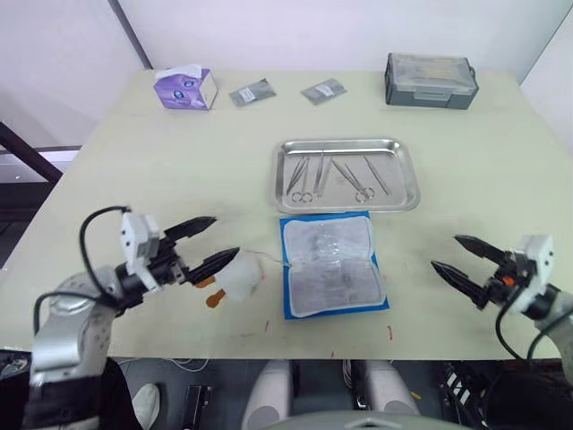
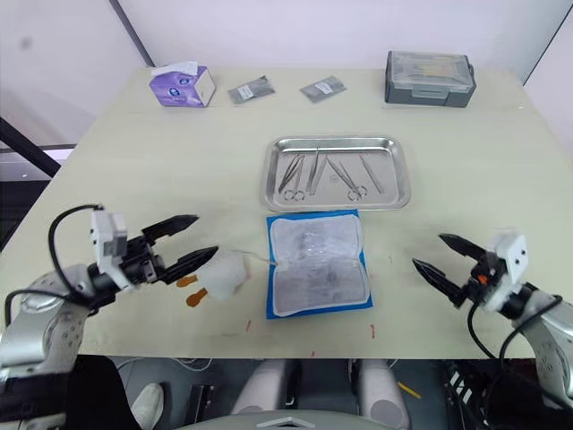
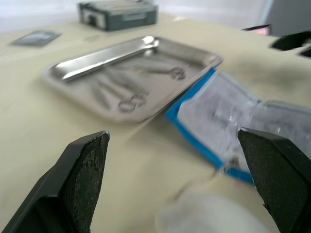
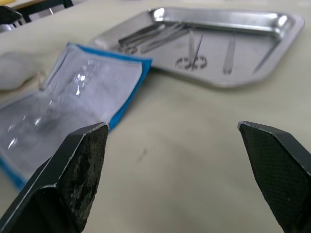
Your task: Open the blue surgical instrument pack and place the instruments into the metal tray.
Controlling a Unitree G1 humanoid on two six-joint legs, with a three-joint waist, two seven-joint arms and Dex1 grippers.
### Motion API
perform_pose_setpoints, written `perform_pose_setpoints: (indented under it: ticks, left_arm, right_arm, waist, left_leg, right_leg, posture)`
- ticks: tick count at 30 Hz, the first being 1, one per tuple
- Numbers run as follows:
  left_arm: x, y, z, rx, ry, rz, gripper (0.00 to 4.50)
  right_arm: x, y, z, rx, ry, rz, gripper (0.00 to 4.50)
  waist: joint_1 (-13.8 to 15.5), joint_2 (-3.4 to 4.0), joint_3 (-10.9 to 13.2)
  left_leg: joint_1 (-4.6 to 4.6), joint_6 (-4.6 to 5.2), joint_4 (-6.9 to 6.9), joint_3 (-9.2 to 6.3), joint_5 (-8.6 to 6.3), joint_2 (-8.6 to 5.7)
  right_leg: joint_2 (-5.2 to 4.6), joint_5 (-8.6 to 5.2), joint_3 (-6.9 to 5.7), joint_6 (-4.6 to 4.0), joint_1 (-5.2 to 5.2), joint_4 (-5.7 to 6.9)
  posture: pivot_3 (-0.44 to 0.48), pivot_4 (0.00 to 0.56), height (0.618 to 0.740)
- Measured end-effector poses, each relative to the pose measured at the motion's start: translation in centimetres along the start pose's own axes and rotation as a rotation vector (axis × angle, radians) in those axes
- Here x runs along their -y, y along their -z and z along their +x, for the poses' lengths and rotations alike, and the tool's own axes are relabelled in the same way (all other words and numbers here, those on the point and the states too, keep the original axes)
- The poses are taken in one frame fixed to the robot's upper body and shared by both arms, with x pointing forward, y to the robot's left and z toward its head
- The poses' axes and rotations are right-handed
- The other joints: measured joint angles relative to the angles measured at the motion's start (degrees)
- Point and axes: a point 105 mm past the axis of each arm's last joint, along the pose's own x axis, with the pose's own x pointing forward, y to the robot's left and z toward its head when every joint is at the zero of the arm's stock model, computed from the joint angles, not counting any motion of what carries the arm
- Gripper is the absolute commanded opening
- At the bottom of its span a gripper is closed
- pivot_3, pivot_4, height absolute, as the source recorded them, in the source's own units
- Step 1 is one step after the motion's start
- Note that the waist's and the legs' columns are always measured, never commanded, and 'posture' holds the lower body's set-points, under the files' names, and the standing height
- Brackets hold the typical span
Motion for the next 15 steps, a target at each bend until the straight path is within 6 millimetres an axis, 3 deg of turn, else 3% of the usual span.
perform_pose_setpoints:
  ticks: [11, 15]
  left_arm:
    - [0.7, 4.2, -5.2, -0.183, -0.174, -0.030, 4.50]
    - [0.8, 5.0, -6.2, -0.226, -0.216, -0.031, 4.50]
  right_arm:
    - [-0.4, 2.9, -5.5, -0.058, 0.076, 0.012, 4.48]
    - [-1.1, 3.7, -6.5, -0.074, 0.073, 0.023, 4.48]
  waist:
    - [0.6, -0.10, 0.0]
    - [0.9, -0.13, 0.0]
  left_leg:
    - [0.28, -0.01, -0.09, 0.49, -0.01, 0.07]
    - [0.35, -0.01, -0.10, 0.64, -0.01, 0.20]
  right_leg:
    - [0.01, -0.01, 0.38, 0.00, 0.05, 0.04]
    - [0.04, -0.01, 0.52, -0.01, 0.05, 0.04]
  posture:
    - [0.000, 0.150, 0.734]
    - [0.000, 0.150, 0.734]
